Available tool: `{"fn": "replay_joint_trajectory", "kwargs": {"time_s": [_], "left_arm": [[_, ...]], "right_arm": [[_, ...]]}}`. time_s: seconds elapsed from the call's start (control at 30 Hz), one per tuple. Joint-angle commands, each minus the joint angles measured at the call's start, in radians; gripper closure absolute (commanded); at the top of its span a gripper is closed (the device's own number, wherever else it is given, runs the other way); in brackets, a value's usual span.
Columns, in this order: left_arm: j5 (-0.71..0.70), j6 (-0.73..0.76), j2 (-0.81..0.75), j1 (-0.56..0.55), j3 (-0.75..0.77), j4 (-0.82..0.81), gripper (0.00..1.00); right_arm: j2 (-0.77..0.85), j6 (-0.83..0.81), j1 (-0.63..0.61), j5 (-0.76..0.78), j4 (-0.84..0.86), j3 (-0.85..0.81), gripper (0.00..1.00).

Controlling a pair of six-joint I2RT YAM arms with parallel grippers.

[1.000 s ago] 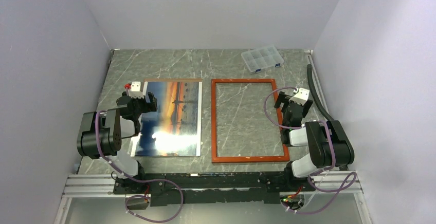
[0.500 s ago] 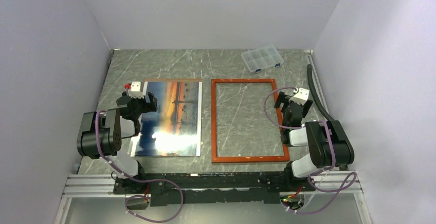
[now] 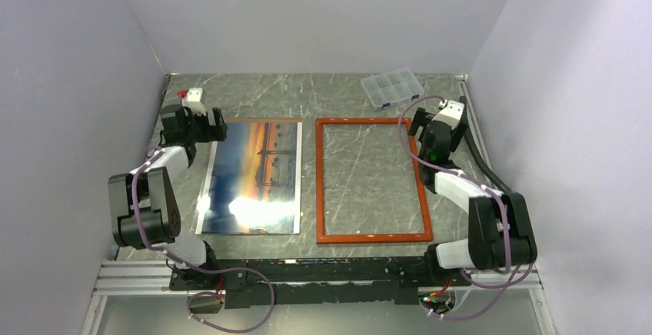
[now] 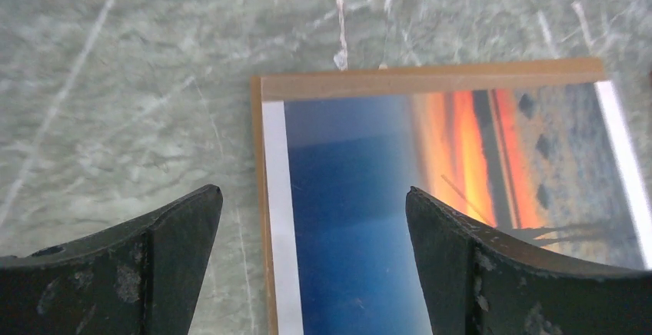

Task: Put the photo into the frame

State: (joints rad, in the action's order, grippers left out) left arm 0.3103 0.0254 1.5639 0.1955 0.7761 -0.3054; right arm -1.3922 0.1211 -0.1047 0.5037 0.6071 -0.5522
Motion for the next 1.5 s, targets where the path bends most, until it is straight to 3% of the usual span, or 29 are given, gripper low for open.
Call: {"fn": "replay_joint_trajectory", "kwargs": {"time_s": [0.0,0.2,0.3,0.4,0.5,0.7,0.97,1.47], "left_arm": [[-0.010,0.033,-0.114,0.005,0.140,0.396,0.05],[-0.044,-0.016,-0.136,0.015,0.353,0.673,0.04],[-0.041,-0.011,-0.101,0.027,0.500,0.840,0.05],[-0.056,-0.010,-0.080,0.036,0.600,0.950,0.05],[-0.068,-0.005,-0.074,0.051,0.664,1.025,0.05],[-0.070,0.000,-0.100,0.072,0.675,1.067,0.05],[-0.047,0.003,-0.091,0.086,0.673,1.121,0.05],[-0.006,0.020,-0.070,0.087,0.668,1.173,0.04]], "right_arm": [[0.162,0.125,-0.010,-0.023,-0.201,-0.043,0.00],[0.228,0.486,0.017,-0.403,-0.527,-0.243,0.00],[0.160,0.500,-0.018,-0.615,-0.612,-0.339,0.00],[0.112,0.431,-0.255,-0.339,-0.790,-0.430,0.00],[0.038,0.445,-0.441,-0.165,-0.947,-0.512,0.00],[-0.166,0.506,-0.716,0.011,-1.133,-0.665,0.00],[-0.399,0.525,-0.835,0.012,-1.171,-0.785,0.04],[-0.612,0.501,-0.843,0.020,-1.141,-0.857,0.19]]}}
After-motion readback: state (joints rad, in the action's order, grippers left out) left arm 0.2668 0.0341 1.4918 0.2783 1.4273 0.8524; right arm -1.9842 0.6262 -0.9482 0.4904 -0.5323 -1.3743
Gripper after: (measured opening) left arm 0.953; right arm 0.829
